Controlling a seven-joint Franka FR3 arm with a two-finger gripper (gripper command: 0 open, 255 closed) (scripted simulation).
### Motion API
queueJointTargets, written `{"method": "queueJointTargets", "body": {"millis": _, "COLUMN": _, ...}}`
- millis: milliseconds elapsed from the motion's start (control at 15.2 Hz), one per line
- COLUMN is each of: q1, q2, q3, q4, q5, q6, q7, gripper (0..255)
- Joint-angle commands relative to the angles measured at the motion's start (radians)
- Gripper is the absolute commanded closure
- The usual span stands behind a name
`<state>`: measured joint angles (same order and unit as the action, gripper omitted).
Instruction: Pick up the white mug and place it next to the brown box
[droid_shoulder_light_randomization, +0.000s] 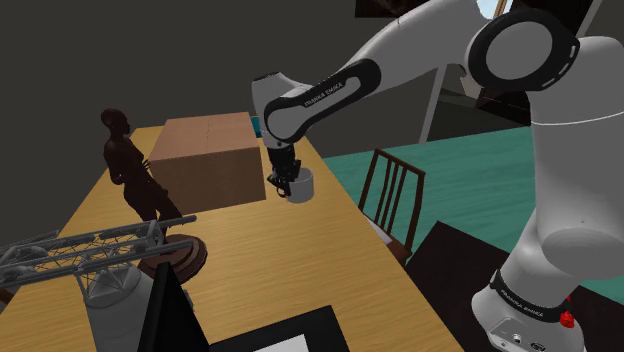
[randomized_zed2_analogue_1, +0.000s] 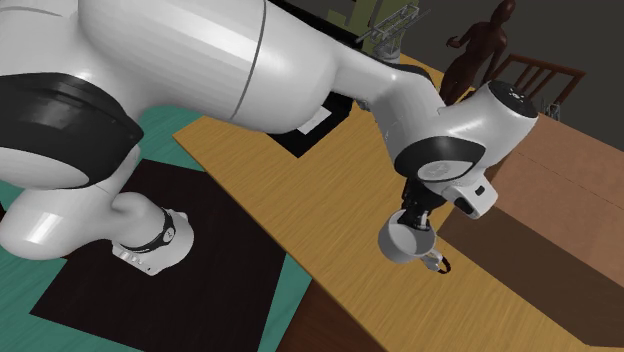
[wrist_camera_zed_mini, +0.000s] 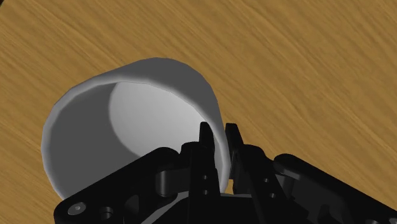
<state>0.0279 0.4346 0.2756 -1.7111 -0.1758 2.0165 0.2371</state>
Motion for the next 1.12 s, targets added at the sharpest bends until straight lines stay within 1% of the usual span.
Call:
{"method": "queueJointTargets", "body": {"millis": 0, "q1": -0.001, "q2": 0.010, "q3": -0.003, "q4": -0.015, "q5": -0.004, "q6": 0.025, "q7": 0.002, "gripper": 255}}
{"method": "queueJointTargets", "body": {"millis": 264, "q1": 0.001, "q2": 0.032, "q3": -0.007, "q4": -0.029, "q5": -0.012, "q6": 0.061, "q7": 0.008, "gripper": 255}}
{"method": "queueJointTargets", "body": {"millis": 726, "q1": 0.001, "q2": 0.032, "q3": -0.007, "q4": -0.029, "q5": -0.013, "q6": 0.061, "q7": 0.008, "gripper": 255}}
{"method": "queueJointTargets", "body": {"millis": 792, "q1": 0.001, "q2": 0.032, "q3": -0.007, "q4": -0.029, "q5": -0.012, "q6": 0.061, "q7": 0.008, "gripper": 0}}
{"method": "queueJointTargets", "body": {"millis": 1056, "q1": 0.001, "q2": 0.032, "q3": -0.007, "q4": -0.029, "q5": -0.012, "q6": 0.061, "q7": 0.008, "gripper": 0}}
